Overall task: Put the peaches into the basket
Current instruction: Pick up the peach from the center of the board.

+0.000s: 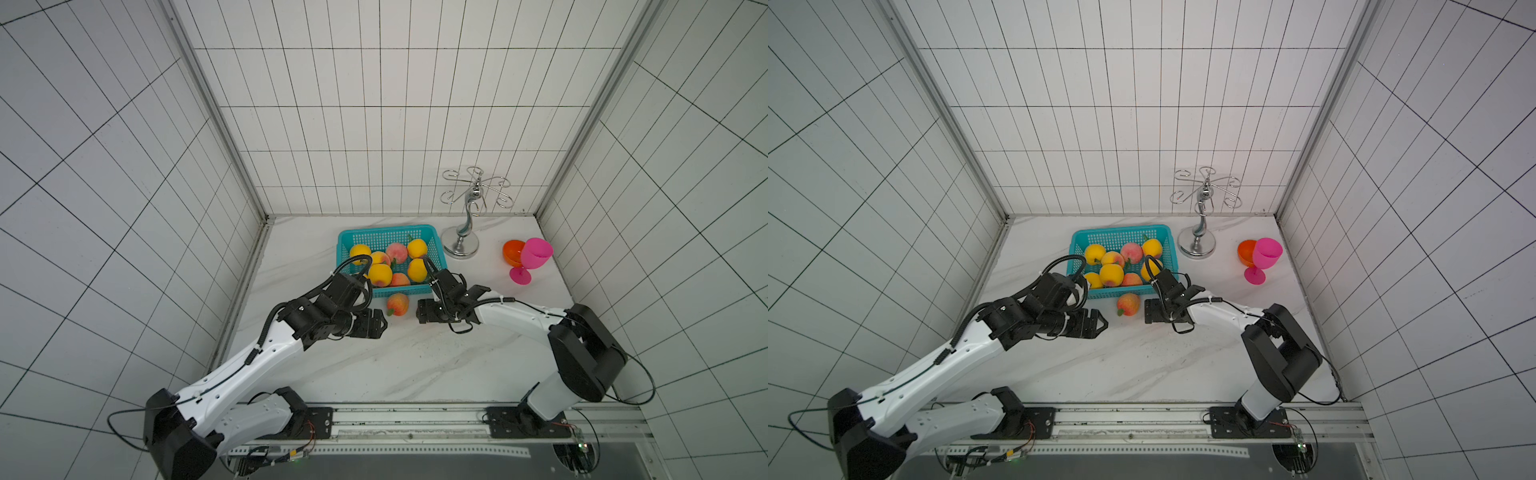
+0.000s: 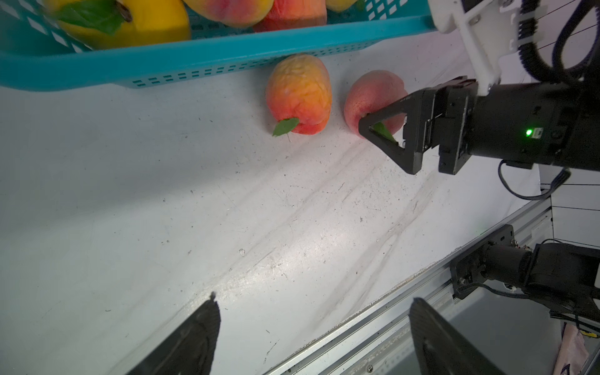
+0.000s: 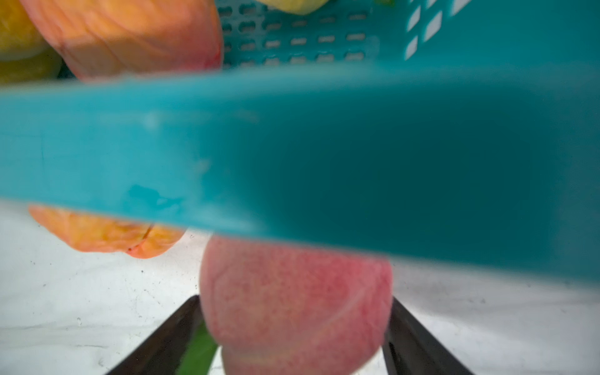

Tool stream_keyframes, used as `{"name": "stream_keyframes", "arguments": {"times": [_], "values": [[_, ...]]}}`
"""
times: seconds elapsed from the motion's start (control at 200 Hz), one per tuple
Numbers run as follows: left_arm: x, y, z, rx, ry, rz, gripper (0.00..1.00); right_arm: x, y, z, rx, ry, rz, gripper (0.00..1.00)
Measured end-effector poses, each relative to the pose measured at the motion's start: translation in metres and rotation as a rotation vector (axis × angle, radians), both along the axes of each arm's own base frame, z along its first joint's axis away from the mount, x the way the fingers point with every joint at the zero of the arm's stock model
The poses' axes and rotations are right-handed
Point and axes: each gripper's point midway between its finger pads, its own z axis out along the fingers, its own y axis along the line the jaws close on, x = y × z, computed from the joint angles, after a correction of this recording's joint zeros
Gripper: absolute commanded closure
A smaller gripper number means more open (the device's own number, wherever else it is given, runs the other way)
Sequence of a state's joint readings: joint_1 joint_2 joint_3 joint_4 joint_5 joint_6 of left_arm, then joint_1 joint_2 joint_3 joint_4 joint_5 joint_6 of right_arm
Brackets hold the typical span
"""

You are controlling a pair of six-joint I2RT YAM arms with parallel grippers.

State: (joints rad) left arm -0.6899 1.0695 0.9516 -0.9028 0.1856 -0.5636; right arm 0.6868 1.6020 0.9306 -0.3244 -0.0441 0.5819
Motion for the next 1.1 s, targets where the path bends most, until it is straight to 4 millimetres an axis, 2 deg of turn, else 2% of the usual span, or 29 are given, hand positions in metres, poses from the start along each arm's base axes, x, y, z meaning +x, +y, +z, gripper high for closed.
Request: {"name": "stream_keyframes", "arguments": {"times": [0.245,0.645,0.864,1.099], "values": [[0.001,0.004,0.003,-0.01,-0.009,0.012,0.11,0.001,0.002,0.001,0.01,-0.005,0.006,0.28],[0.003,0.006,0.006,-0.017,-0.022,0.013,0.11,-0.004,0.003,0.012,0.012,-0.019,0.014,0.28],[0.003,0.007,0.01,-0.025,-0.036,0.014,0.11,-0.024,0.011,0.022,-0.009,-0.033,0.066,0.28],[0.002,0.008,0.013,-0.034,-0.047,0.016,0.11,-0.045,0.015,0.042,-0.014,-0.064,0.102,0.29]]}}
